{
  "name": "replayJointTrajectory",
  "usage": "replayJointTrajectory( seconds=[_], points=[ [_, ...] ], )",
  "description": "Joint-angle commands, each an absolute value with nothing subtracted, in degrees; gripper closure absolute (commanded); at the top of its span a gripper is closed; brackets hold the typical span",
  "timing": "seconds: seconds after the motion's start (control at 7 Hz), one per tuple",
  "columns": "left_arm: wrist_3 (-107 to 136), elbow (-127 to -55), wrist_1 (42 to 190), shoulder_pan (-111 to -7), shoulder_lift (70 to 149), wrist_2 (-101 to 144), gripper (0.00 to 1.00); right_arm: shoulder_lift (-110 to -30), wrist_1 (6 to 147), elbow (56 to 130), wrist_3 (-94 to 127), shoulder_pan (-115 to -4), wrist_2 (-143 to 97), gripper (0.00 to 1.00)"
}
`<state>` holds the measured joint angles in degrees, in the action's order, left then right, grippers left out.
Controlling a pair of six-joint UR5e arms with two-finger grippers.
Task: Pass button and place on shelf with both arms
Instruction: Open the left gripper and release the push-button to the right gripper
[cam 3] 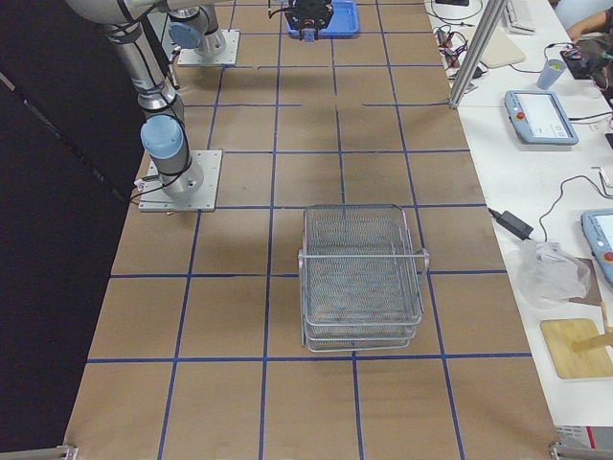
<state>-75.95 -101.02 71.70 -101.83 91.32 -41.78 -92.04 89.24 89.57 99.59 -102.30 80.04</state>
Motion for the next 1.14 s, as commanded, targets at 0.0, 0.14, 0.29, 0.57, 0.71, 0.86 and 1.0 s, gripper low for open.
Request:
replayJointTrajectory(
  seconds=[0.0, 0.14, 0.29, 0.57, 0.71, 0.86, 1.0],
  points=[
    [-75.8, -100.6, 71.5, -101.9, 91.2, -41.9, 0.35, -92.0, 89.2, 89.5, 99.7, -102.1, 78.7, 1.00],
    [-71.8, -100.3, 71.6, -101.9, 91.2, -42.1, 0.00, -92.0, 89.2, 89.5, 99.7, -102.0, 78.7, 1.00],
    [-68.1, -100.0, 71.6, -101.9, 91.1, -42.4, 0.00, -92.0, 89.2, 89.5, 99.7, -101.8, 78.6, 1.00],
    [-62.4, -99.2, 71.5, -101.9, 90.4, -49.7, 0.00, -91.8, 89.2, 89.5, 99.0, -100.9, 78.8, 1.00],
    [-55.3, -97.6, 71.5, -101.7, 90.0, -55.6, 0.00, -91.7, 89.6, 89.7, 94.9, -99.8, 80.7, 1.00],
    [-50.3, -96.3, 73.9, -101.7, 89.0, -61.5, 0.00, -91.7, 89.0, 89.8, 88.5, -96.2, 82.3, 1.00],
    [-49.3, -95.8, 75.5, -101.5, 88.0, -65.9, 0.00, -91.8, 88.9, 89.8, 82.4, -91.5, 82.4, 1.00]
  ],
)
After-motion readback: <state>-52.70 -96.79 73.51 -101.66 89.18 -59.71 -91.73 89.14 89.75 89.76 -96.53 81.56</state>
